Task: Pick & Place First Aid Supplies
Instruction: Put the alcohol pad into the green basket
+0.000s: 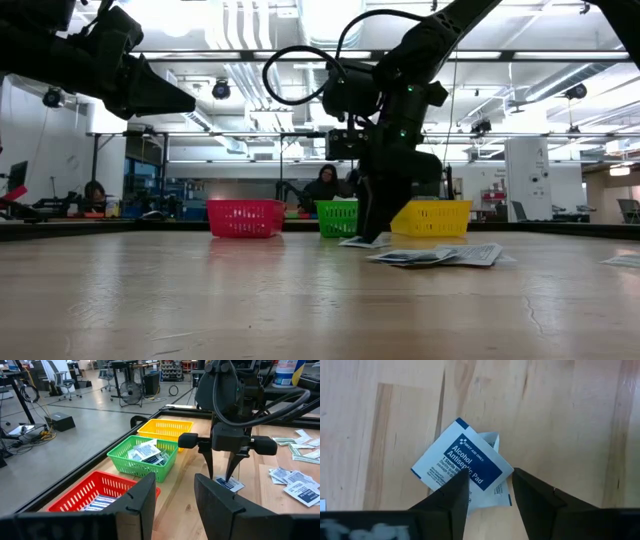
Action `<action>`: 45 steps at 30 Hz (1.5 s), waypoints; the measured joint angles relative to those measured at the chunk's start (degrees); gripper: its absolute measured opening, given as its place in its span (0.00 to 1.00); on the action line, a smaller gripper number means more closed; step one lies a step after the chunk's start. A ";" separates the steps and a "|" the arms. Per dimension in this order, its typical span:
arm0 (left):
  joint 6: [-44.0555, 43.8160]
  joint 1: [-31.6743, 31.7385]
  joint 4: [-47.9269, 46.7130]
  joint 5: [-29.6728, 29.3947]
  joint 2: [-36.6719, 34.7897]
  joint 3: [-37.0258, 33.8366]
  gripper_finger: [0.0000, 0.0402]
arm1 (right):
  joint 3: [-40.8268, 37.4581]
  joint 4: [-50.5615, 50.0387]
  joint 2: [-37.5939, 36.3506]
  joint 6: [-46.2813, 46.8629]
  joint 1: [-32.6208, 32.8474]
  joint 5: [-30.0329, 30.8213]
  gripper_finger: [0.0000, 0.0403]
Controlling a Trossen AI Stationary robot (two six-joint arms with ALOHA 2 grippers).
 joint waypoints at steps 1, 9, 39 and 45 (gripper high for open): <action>0.00 -0.01 0.00 0.00 0.01 0.00 0.33 | 0.00 0.02 0.00 0.00 0.00 0.00 0.35; 0.00 -0.01 0.00 0.00 0.00 0.00 0.33 | 0.00 0.17 0.00 0.02 0.00 0.02 0.28; -0.02 -0.02 0.00 0.13 -0.01 0.00 0.33 | -0.03 0.18 -0.28 4.51 0.00 -0.07 0.02; 0.00 -0.02 -0.02 0.15 0.01 0.00 0.33 | 0.14 -1.11 -3.09 4.55 0.00 -0.13 0.02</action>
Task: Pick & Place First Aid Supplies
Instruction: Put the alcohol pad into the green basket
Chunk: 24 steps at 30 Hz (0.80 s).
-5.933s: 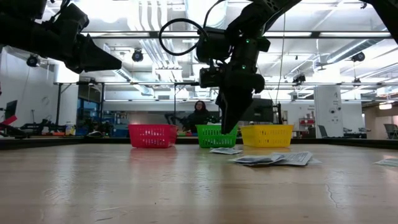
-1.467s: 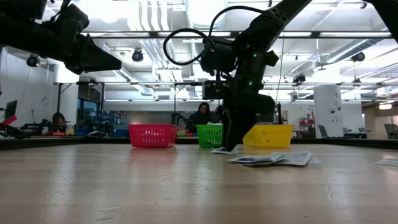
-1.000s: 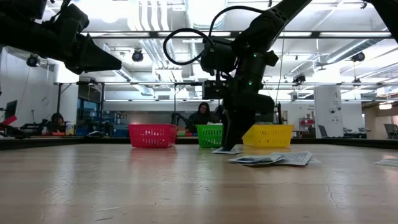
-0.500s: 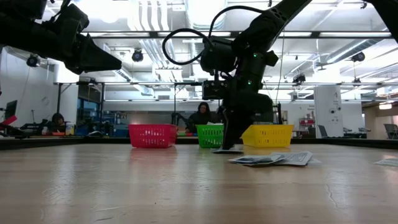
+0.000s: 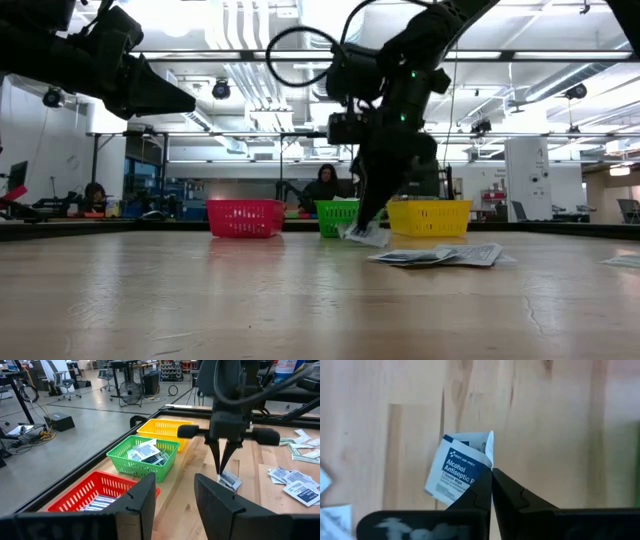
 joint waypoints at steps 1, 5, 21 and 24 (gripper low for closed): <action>0.00 0.00 0.00 0.00 0.00 0.00 0.33 | 0.16 -0.59 -0.54 -0.02 0.00 -0.02 0.02; 0.00 0.00 0.02 0.00 0.07 0.00 0.33 | 1.84 -2.01 -2.26 0.01 -0.12 -1.64 0.02; -0.98 0.00 0.02 0.09 0.07 0.00 0.33 | 2.94 -2.11 3.78 -0.17 -0.09 -5.77 0.02; -1.16 0.00 0.00 0.09 0.07 0.00 0.33 | 2.94 -1.94 5.06 -0.44 -0.14 -5.78 0.02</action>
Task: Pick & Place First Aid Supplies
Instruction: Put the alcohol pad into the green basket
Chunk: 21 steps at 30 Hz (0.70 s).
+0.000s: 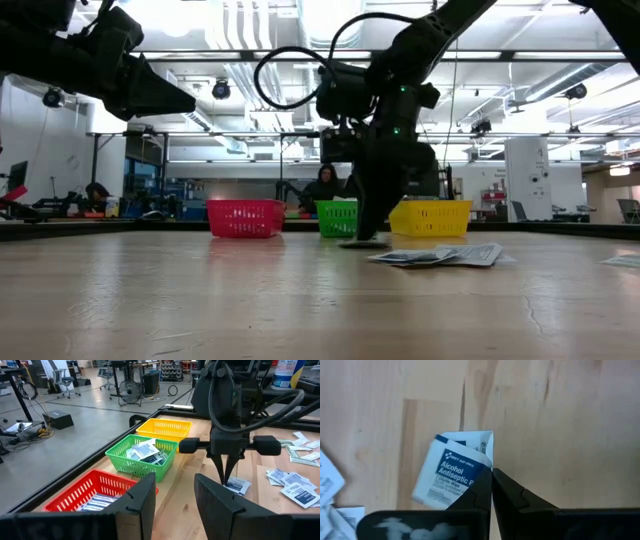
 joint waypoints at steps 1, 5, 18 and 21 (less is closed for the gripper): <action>-0.02 0.00 0.02 0.01 0.00 0.00 0.33 | 0.02 0.06 0.29 -0.53 -0.01 -0.02 0.02; -0.04 0.00 0.02 -0.01 0.00 0.00 0.33 | 0.04 0.19 0.48 -1.76 -0.01 -0.01 0.02; -0.12 0.02 0.02 -0.01 0.02 -0.02 0.33 | 1.20 0.23 0.30 -3.71 0.03 -0.30 0.02; -0.17 0.00 0.01 -0.02 0.02 -0.29 0.33 | 1.26 0.24 0.28 -3.72 0.03 -2.25 0.03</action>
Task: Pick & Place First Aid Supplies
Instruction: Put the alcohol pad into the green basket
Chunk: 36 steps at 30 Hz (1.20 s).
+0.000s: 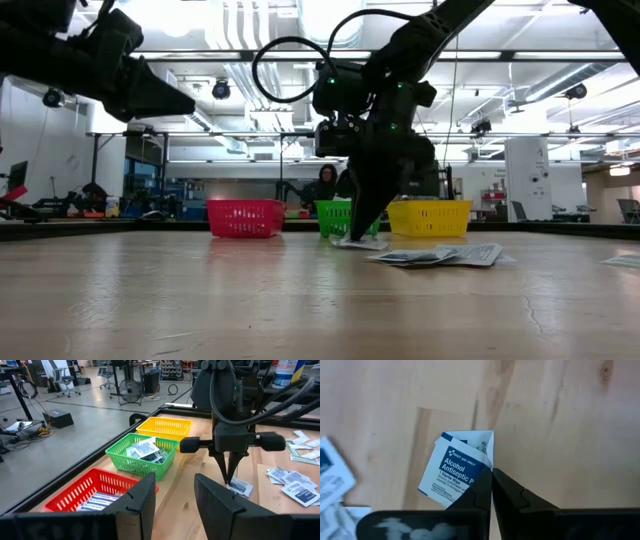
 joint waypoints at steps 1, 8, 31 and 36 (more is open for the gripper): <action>-0.02 0.00 0.00 -0.01 0.00 -0.12 0.33 | 0.00 -0.03 0.00 0.44 0.00 -0.41 0.03; -0.68 0.00 0.01 -0.01 0.00 -0.57 0.33 | 0.01 -0.01 -0.02 0.65 0.00 -0.54 0.17; -0.66 0.00 0.01 -0.01 0.00 -0.59 0.33 | 0.25 1.27 0.37 -2.83 0.29 -0.51 0.19; -1.29 0.00 0.01 -0.01 0.00 -0.59 0.33 | 0.27 2.52 0.39 -3.03 0.70 -0.54 0.17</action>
